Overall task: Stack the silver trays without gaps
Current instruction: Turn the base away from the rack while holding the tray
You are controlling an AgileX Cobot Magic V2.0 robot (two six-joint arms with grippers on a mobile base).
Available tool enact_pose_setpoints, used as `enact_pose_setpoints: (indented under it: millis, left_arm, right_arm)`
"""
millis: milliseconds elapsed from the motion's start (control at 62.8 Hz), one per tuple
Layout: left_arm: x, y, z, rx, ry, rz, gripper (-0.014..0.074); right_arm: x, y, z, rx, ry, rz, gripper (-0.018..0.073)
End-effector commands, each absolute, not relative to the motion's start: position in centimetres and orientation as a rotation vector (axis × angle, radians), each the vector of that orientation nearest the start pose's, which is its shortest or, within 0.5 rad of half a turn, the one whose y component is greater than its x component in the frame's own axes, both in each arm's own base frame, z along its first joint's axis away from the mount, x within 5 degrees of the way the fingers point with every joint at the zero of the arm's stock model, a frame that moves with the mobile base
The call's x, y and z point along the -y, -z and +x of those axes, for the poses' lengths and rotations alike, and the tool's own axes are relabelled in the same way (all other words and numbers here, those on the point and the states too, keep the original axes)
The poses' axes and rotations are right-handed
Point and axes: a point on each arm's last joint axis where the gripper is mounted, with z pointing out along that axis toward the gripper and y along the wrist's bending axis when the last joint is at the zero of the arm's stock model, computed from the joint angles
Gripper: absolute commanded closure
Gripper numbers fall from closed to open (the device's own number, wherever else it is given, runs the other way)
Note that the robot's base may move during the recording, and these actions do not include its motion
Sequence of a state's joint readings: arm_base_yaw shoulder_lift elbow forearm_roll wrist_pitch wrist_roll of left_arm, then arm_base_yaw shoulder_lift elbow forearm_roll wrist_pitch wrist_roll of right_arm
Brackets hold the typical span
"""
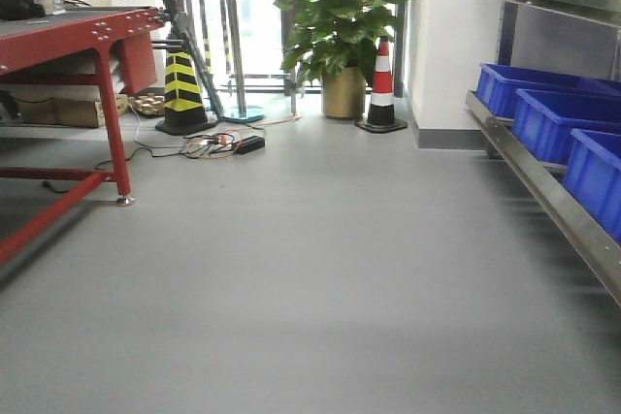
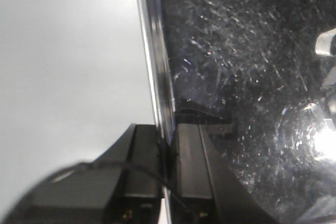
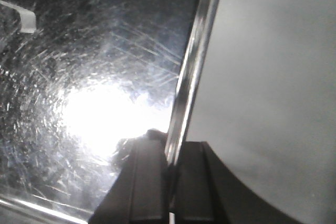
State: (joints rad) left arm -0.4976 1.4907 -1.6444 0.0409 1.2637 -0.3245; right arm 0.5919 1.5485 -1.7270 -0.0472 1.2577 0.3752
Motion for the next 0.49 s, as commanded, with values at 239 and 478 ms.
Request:
enact_pose_setpoints:
  millis: [239,478]
  left_arm:
    - [13.99,-42.78,25.02,-2.592,0.32,0.262,0.0645]
    - [14.17,-42.78,24.92,-2.598,0.348,0.263,0.0645]
  right_arm:
    - [-16.7,-43.58,24.64,-2.579,-0.328,-0.33,0.0504]
    - [-16.7,-43.58,24.64,-2.579,-0.328,-0.33,0.0504]
